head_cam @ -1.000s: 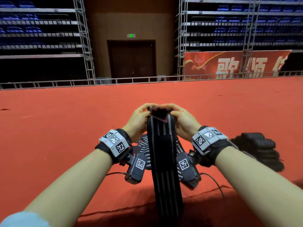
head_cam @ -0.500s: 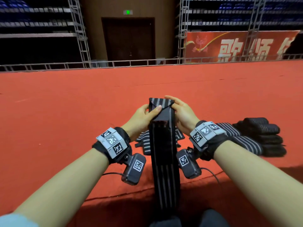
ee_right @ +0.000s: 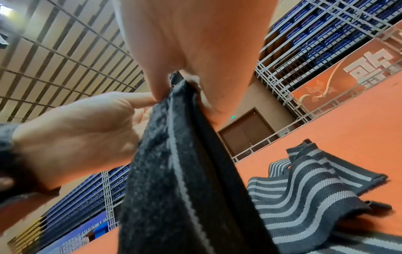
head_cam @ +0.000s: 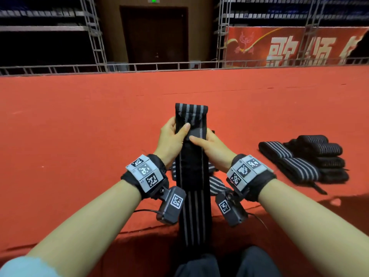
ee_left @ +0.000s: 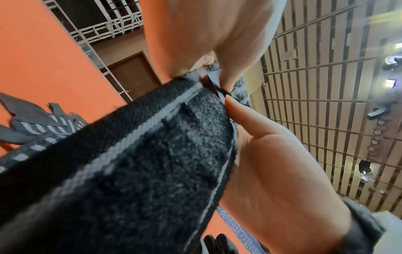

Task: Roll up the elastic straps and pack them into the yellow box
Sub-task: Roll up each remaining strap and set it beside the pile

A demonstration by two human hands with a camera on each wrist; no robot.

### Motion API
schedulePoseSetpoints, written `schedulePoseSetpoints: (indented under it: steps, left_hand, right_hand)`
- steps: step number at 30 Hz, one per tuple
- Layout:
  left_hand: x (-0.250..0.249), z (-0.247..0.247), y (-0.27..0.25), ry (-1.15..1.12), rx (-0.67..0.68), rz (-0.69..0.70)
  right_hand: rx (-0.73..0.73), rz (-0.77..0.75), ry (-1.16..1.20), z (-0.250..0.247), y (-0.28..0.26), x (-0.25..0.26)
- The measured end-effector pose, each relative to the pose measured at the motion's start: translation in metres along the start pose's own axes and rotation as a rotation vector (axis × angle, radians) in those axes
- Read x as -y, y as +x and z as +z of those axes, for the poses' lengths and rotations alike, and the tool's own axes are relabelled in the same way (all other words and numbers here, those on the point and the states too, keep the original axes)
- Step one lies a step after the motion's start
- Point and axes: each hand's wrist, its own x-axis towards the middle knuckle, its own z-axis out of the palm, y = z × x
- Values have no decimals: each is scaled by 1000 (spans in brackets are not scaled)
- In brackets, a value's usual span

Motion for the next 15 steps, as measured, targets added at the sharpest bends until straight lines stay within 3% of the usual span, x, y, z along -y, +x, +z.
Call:
schedulePoseSetpoints:
  steps: [4, 8, 13, 15]
  left_hand:
    - [2, 8, -4, 80, 4, -26]
    - [3, 2, -6, 85, 97, -50]
    - [-7, -3, -20, 29, 212, -323]
    - [-14, -2, -25, 51, 241, -329]
  right_hand:
    - [-49, -8, -31, 6, 3, -10]
    - [-109, -5, 135, -1, 3, -15]
    - [-97, -35, 206, -4, 6, -10]
    - [-99, -25, 186, -3, 7, -10]
